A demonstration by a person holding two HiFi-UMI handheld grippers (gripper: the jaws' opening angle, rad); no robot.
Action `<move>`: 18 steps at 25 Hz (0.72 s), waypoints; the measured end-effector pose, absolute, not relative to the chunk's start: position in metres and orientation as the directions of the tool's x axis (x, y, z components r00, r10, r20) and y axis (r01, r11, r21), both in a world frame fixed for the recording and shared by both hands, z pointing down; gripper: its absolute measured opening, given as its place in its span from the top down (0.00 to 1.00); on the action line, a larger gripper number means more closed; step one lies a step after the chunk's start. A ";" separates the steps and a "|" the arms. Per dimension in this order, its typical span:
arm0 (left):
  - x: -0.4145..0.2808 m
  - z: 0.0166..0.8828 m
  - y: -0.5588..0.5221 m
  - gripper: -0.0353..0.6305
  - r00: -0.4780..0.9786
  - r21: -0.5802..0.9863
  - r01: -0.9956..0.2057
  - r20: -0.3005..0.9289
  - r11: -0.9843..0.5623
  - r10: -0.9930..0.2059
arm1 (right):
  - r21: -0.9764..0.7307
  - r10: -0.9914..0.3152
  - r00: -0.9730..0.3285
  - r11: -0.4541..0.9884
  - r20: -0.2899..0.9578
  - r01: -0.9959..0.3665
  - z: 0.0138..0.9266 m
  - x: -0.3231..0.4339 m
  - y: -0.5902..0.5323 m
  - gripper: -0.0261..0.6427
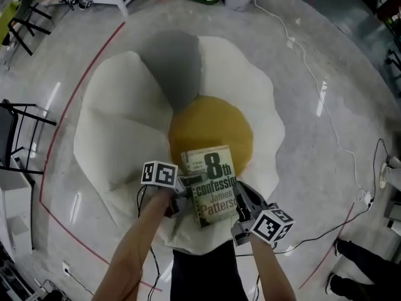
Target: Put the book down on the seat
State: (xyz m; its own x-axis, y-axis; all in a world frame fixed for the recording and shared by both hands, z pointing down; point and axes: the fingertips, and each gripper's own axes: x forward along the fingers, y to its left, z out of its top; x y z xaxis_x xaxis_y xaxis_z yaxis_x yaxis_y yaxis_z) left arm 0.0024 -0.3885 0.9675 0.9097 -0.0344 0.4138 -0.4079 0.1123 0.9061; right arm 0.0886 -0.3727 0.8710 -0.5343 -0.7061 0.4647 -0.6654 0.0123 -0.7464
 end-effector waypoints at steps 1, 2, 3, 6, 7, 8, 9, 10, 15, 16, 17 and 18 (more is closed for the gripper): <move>0.001 0.972 -0.390 0.69 0.905 0.902 -0.416 0.423 0.115 -0.043 | -0.746 -0.706 -0.534 0.012 0.465 -0.666 0.874 0.087 -0.373 0.94; 0.000 0.975 -0.391 0.68 0.900 0.898 -0.426 0.433 0.112 -0.049 | -0.747 -0.706 -0.534 0.013 0.464 -0.665 0.877 0.085 -0.373 0.94; -0.001 0.977 -0.392 0.68 0.893 0.892 -0.441 0.448 0.103 -0.053 | -0.748 -0.707 -0.536 0.014 0.462 -0.663 0.878 0.083 -0.373 0.94; 0.001 0.987 -0.388 0.65 0.855 0.856 -0.516 0.517 0.048 -0.037 | -0.752 -0.704 -0.542 0.017 0.459 -0.659 0.880 0.087 -0.371 0.94; 0.003 0.990 -0.385 0.62 0.840 0.841 -0.541 0.542 0.024 -0.028 | -0.754 -0.704 -0.543 0.017 0.457 -0.657 0.880 0.089 -0.370 0.94; 0.005 0.992 -0.383 0.59 0.827 0.827 -0.562 0.562 0.003 -0.020 | -0.756 -0.704 -0.544 0.016 0.456 -0.655 0.880 0.090 -0.369 0.94; 0.006 0.993 -0.382 0.56 0.817 0.817 -0.577 0.577 -0.011 -0.018 | -0.756 -0.703 -0.545 0.017 0.457 -0.655 0.880 0.091 -0.368 0.94; 0.006 0.993 -0.382 0.54 0.810 0.809 -0.587 0.587 -0.018 -0.022 | -0.755 -0.701 -0.547 0.018 0.458 -0.656 0.879 0.091 -0.367 0.94; 0.002 0.988 -0.379 0.45 0.793 0.794 -0.608 0.607 0.007 -0.055 | -0.753 -0.696 -0.551 0.024 0.460 -0.658 0.872 0.089 -0.361 0.94; 0.000 0.985 -0.379 0.44 0.794 0.797 -0.604 0.604 0.019 -0.063 | -0.753 -0.696 -0.551 0.024 0.460 -0.658 0.870 0.088 -0.361 0.94; -0.002 0.982 -0.379 0.44 0.797 0.800 -0.599 0.599 0.031 -0.072 | -0.753 -0.697 -0.551 0.025 0.459 -0.658 0.868 0.086 -0.360 0.94; -0.004 0.978 -0.378 0.44 0.799 0.803 -0.594 0.595 0.043 -0.080 | -0.753 -0.696 -0.552 0.026 0.459 -0.658 0.865 0.084 -0.359 0.94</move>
